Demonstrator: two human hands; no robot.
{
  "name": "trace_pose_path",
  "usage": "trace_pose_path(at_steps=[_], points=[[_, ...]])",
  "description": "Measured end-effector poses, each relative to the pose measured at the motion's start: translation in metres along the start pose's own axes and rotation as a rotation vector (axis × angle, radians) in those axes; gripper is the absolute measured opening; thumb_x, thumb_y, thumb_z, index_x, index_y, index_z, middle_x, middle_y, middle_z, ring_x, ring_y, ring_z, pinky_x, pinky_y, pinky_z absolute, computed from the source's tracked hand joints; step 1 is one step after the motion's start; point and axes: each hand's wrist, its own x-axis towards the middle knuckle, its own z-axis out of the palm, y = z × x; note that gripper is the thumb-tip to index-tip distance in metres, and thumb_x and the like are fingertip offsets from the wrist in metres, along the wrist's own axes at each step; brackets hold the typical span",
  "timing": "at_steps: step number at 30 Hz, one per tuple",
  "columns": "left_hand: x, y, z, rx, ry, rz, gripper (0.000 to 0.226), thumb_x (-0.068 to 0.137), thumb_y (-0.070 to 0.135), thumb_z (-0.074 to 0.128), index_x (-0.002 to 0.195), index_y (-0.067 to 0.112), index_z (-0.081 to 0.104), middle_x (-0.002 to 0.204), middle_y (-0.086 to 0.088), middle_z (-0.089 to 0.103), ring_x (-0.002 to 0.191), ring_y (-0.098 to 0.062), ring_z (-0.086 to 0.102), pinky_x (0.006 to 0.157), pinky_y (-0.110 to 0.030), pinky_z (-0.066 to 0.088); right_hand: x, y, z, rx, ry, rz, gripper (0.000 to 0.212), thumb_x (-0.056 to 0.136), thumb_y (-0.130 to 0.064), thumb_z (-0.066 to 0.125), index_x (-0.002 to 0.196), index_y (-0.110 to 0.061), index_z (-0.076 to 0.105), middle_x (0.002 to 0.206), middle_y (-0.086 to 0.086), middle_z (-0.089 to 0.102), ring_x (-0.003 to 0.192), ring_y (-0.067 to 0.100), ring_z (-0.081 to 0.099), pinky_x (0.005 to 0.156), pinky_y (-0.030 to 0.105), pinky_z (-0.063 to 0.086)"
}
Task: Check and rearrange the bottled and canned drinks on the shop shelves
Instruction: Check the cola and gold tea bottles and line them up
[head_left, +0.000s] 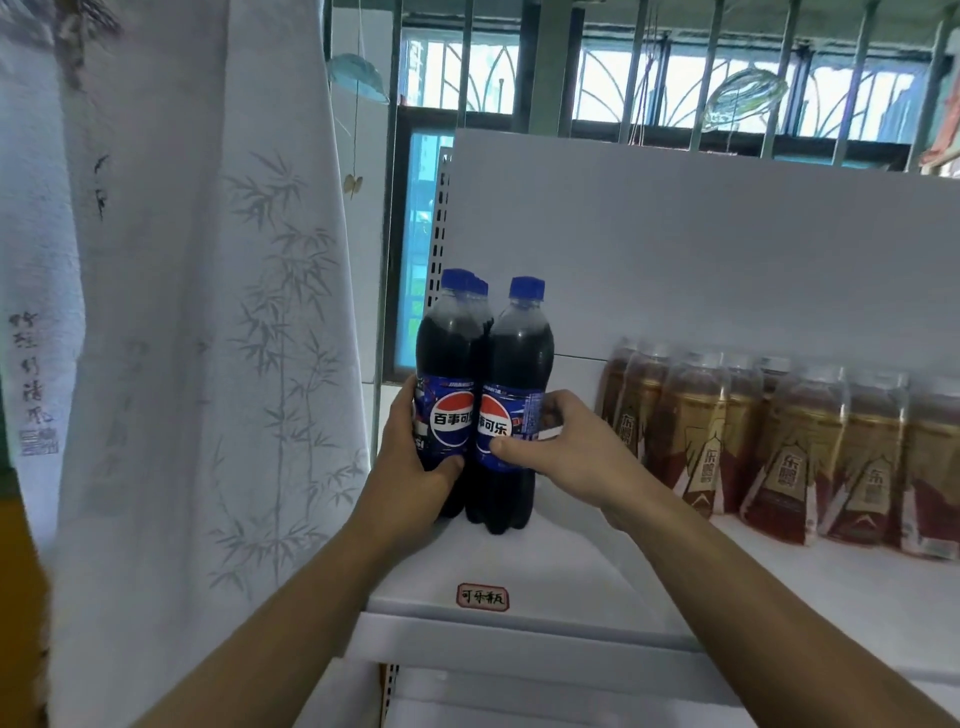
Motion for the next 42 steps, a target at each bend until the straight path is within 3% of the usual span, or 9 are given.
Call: trace_pose_path(at_steps=[3, 7, 10, 13, 17, 20, 28, 37, 42], points=[[-0.002, 0.005, 0.002, 0.005, 0.012, 0.01, 0.085, 0.089, -0.007, 0.064, 0.146, 0.042, 0.024, 0.129, 0.019, 0.049, 0.111, 0.011, 0.053, 0.089, -0.009, 0.047, -0.006, -0.005, -0.001, -0.07, -0.009, -0.027, 0.073, 0.085, -0.032, 0.08, 0.144, -0.02, 0.04, 0.133, -0.003, 0.058, 0.085, -0.001, 0.054, 0.063, 0.008, 0.04], [-0.008, 0.015, 0.004, 0.178, 0.153, 0.159, 0.081, 0.087, 0.003, 0.072, 0.145, 0.036, 0.025, 0.142, 0.02, 0.035, 0.12, 0.019, 0.034, 0.105, -0.012, 0.033, -0.014, -0.014, -0.026, -0.246, -0.132, -0.062, 0.072, 0.087, -0.038, 0.077, 0.147, -0.024, 0.04, 0.139, -0.003, 0.056, 0.091, -0.002, 0.054, 0.072, 0.008, 0.042], [-0.01, 0.024, 0.007, 0.385, 0.249, 0.527, 0.064, 0.089, 0.015, 0.067, 0.146, 0.015, 0.038, 0.151, 0.003, 0.036, 0.135, 0.006, 0.029, 0.113, -0.01, 0.023, -0.011, -0.015, -0.068, -0.495, 0.05, -0.14, 0.063, 0.091, -0.053, 0.067, 0.144, -0.027, 0.047, 0.136, -0.007, 0.055, 0.104, 0.005, 0.051, 0.09, 0.026, 0.043], [-0.018, 0.046, 0.033, 0.341, 0.023, 0.678, 0.048, 0.091, 0.026, 0.055, 0.138, 0.02, 0.048, 0.144, 0.01, 0.045, 0.136, 0.0, 0.039, 0.114, -0.02, 0.034, 0.002, -0.007, -0.115, -0.663, 0.319, -0.155, 0.055, 0.094, -0.056, 0.059, 0.141, -0.029, 0.051, 0.14, -0.005, 0.052, 0.119, 0.017, 0.056, 0.097, 0.035, 0.043], [-0.013, 0.067, 0.095, 0.333, -0.309, 0.37, 0.055, 0.096, 0.029, 0.062, 0.143, 0.044, 0.037, 0.142, 0.025, 0.037, 0.128, 0.003, 0.042, 0.11, -0.031, 0.041, 0.024, 0.015, -0.157, -0.928, 0.324, -0.038, 0.065, 0.096, -0.064, 0.05, 0.15, -0.029, 0.04, 0.152, 0.002, 0.044, 0.129, 0.031, 0.052, 0.101, 0.042, 0.042], [0.015, 0.066, 0.14, 0.248, -0.413, 0.098, 0.063, 0.094, 0.028, 0.066, 0.146, 0.038, 0.033, 0.144, 0.018, 0.038, 0.113, 0.005, 0.044, 0.089, -0.012, 0.044, 0.037, 0.03, -0.168, -0.989, 0.215, 0.022, 0.073, 0.092, -0.075, 0.043, 0.149, -0.03, 0.043, 0.146, 0.002, 0.054, 0.128, 0.029, 0.054, 0.098, 0.041, 0.044], [0.053, 0.046, 0.201, 0.036, -0.391, -0.14, 0.079, 0.081, 0.036, 0.08, 0.141, 0.031, 0.029, 0.123, 0.016, 0.051, 0.097, 0.004, 0.053, 0.07, -0.009, 0.043, 0.034, 0.074, -0.174, -0.388, 0.333, -0.274, 0.045, 0.093, -0.053, 0.063, 0.129, -0.026, 0.066, 0.131, -0.008, 0.065, 0.105, 0.002, 0.054, 0.093, 0.023, 0.043], [0.038, 0.016, 0.218, -0.097, -0.348, -0.127, 0.069, 0.064, 0.02, 0.09, 0.117, 0.036, 0.049, 0.102, 0.019, 0.072, 0.092, 0.007, 0.067, 0.077, -0.017, 0.058, 0.021, 0.102, -0.167, 0.049, 0.475, -0.366, 0.04, 0.086, -0.053, 0.072, 0.123, -0.036, 0.07, 0.111, -0.017, 0.07, 0.08, 0.005, 0.062, 0.079, 0.034, 0.059], [0.033, 0.029, 0.206, -0.397, -0.412, -0.122, 0.056, 0.065, 0.008, 0.085, 0.114, 0.022, 0.062, 0.1, 0.005, 0.077, 0.092, -0.01, 0.073, 0.071, -0.019, 0.057, 0.013, 0.102, -0.17, 0.303, 0.317, -0.387, 0.064, 0.086, -0.056, 0.069, 0.142, -0.033, 0.049, 0.128, -0.011, 0.06, 0.115, 0.006, 0.062, 0.094, 0.036, 0.058]])
